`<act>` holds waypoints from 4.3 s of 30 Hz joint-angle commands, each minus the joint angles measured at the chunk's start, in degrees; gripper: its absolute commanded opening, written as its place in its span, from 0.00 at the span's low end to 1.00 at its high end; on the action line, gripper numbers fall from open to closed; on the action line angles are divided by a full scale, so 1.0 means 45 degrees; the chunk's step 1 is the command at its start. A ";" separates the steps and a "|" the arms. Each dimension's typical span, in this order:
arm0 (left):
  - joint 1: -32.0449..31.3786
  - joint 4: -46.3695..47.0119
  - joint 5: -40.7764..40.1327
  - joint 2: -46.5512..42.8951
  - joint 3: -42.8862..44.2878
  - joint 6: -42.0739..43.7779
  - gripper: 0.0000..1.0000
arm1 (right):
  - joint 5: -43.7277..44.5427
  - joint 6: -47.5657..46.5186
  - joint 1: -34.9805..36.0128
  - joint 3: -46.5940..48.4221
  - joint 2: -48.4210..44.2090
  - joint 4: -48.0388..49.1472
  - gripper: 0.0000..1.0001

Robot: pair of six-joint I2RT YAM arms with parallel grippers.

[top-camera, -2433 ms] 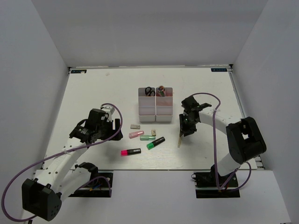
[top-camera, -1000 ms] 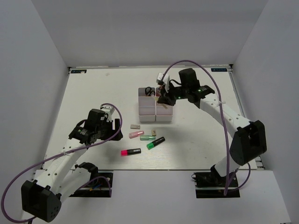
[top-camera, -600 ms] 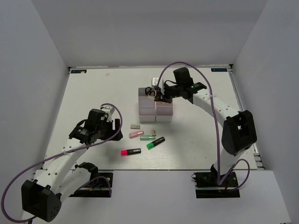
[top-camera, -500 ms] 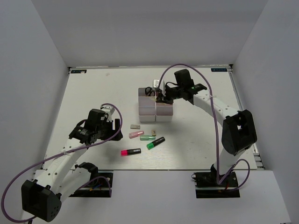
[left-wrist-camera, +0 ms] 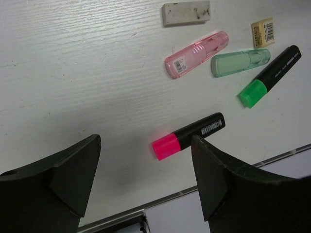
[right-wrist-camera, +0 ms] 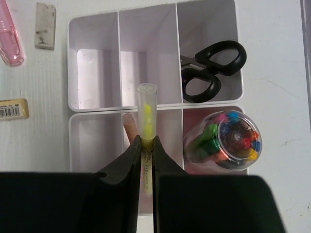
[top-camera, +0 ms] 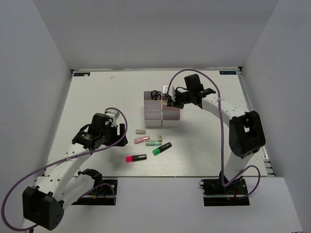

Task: Sort the stationery into containers
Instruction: Place the pen in the storage box, then pick up the stationery from the center of the board, then place the stationery in the storage box.

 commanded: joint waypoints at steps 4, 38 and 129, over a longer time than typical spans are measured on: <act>0.0080 0.0022 0.0127 0.0004 -0.0050 0.0120 0.86 | 0.0106 -0.0693 -0.0099 -0.0221 0.0121 0.0032 0.25; -0.2907 0.1231 -0.0635 0.6270 0.3112 0.4901 0.60 | -0.2471 0.3954 -0.0450 -0.4575 -0.8531 -0.4442 0.53; -0.2732 0.1252 -0.1337 1.2543 1.2079 0.5316 0.25 | -0.4016 0.4444 -0.2149 -0.5456 -0.9118 -0.4069 0.55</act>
